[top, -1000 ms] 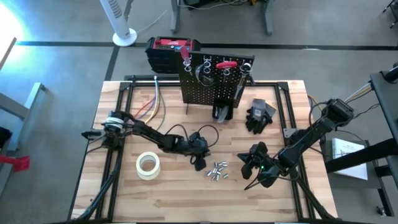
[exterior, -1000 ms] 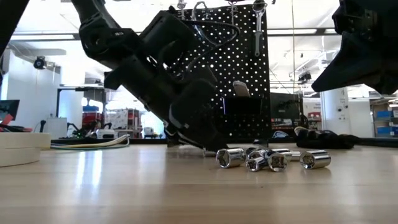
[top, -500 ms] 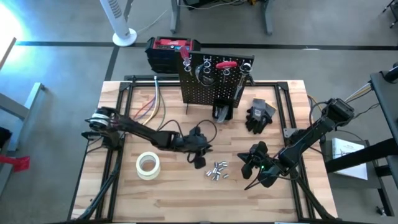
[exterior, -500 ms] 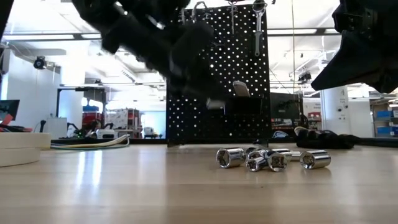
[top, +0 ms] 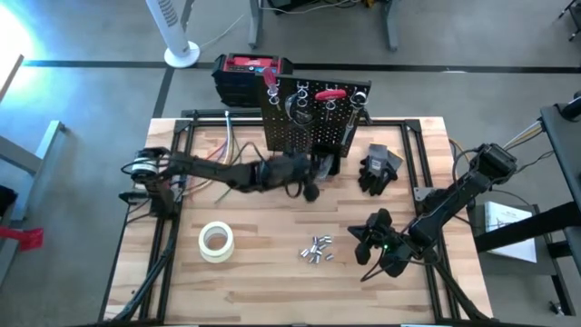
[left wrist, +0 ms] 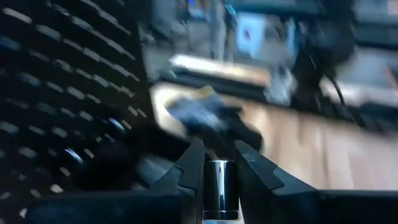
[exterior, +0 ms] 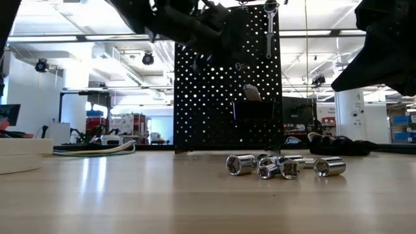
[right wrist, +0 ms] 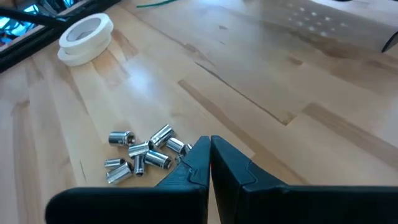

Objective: Hang tools onto peg board
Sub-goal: Put the socket into the black bin on the peg board

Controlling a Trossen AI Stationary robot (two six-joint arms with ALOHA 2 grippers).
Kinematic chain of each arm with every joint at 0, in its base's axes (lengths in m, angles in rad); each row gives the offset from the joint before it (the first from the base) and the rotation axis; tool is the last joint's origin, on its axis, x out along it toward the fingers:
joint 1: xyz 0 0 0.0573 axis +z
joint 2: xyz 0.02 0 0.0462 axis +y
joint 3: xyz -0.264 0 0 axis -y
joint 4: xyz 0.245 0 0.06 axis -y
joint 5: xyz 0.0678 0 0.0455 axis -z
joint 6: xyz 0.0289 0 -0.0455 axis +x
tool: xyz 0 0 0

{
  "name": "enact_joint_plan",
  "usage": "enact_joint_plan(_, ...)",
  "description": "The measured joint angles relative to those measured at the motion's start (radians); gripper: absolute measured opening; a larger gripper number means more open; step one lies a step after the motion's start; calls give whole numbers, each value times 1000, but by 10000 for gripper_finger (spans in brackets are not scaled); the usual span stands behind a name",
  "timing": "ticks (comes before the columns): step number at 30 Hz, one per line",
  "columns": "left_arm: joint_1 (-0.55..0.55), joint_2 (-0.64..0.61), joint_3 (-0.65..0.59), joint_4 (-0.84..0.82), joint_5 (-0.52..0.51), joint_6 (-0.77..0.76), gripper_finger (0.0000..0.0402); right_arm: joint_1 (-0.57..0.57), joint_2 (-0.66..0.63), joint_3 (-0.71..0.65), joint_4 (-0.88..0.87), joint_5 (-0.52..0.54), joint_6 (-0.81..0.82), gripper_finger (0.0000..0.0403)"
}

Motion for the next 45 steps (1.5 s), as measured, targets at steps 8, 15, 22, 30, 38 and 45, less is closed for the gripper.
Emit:
enact_joint_plan(8, 72, 65, 67, 29, 30, -20, 47, 7, 0, 0, -1, 36, 1, 2)
enact_joint_plan(15, 99, 134, 117, 21, 6, -79, 47, 7, 0, 0, -1, 36, 2, 2)
enact_joint_plan(22, 120, 148, 127, -35, -7, -189, 133, 7, 0, 0, -2, 35, 2, 2)
enact_joint_plan(30, 113, 141, 127, -116, 42, -178, 255, 7, 0, 0, -8, 36, 2, 2)
enact_joint_plan(38, 66, 80, 127, -169, 97, -81, 266, 7, 0, 0, -9, 35, 0, 2)
enact_joint_plan(45, -65, 13, 55, -197, 128, -9, 262, 7, 0, 0, -11, -2, -27, 2)
